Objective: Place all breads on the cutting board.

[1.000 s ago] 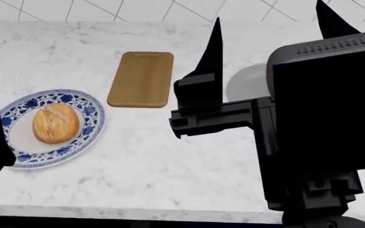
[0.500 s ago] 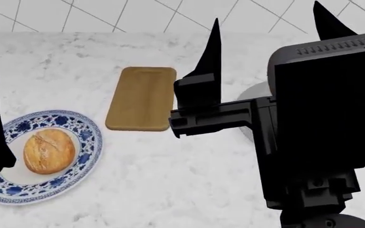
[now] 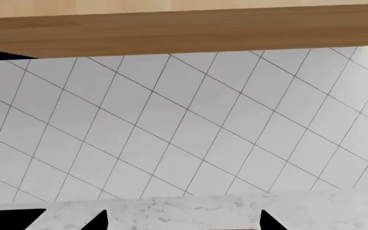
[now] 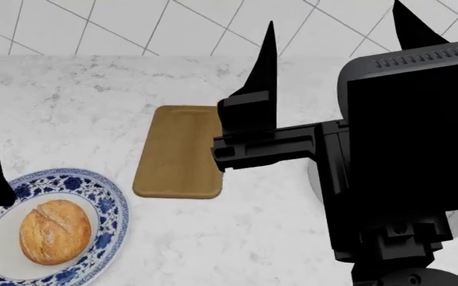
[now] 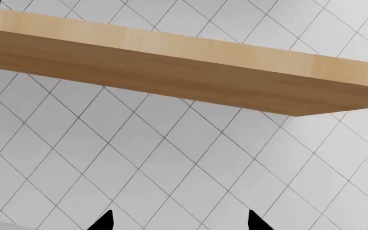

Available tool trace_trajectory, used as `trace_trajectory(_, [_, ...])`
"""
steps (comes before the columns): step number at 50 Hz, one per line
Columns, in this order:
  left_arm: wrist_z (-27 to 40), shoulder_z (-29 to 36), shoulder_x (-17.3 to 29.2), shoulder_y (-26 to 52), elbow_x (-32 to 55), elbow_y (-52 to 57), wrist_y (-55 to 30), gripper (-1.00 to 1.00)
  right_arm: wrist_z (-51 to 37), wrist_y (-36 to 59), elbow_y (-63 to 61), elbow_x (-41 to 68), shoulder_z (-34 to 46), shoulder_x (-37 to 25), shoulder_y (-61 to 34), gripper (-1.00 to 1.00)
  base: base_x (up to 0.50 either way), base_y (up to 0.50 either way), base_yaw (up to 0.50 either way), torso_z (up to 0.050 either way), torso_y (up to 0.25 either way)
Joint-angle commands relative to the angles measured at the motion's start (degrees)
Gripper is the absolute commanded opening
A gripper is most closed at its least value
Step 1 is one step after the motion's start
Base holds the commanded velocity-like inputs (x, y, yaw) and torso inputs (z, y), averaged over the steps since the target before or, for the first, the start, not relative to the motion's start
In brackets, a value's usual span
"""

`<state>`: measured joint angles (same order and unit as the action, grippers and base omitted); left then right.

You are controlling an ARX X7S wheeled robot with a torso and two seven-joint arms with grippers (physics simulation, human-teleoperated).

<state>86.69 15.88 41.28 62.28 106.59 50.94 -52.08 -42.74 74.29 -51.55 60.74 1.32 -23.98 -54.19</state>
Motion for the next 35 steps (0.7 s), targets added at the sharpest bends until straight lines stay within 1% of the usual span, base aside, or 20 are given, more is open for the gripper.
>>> trace_trajectory(1, [0.1,-0.1,0.9,0.2,-0.8,0.2,0.9,1.00,-0.3,-0.9,0.2,0.8,0.0,-0.3,0.2,1.00,0.21,0.13,0.00,0.000,0.000])
trace_trajectory(9, [-0.2,0.4,1.1,-0.2,-1.1,0.2,1.2,1.00,0.4,-2.4,0.4,-0.2,0.8,-0.7,0.9,1.00,0.21,0.10,0.00,0.000,0.001])
trace_trajectory(35, [-0.9,1.3,2.0,-0.1,-1.8,0.2,2.3,1.00,-0.8,-3.1,0.8,0.9,1.5,-1.4,0.6,1.00,0.21,0.00,0.00,0.000,0.000])
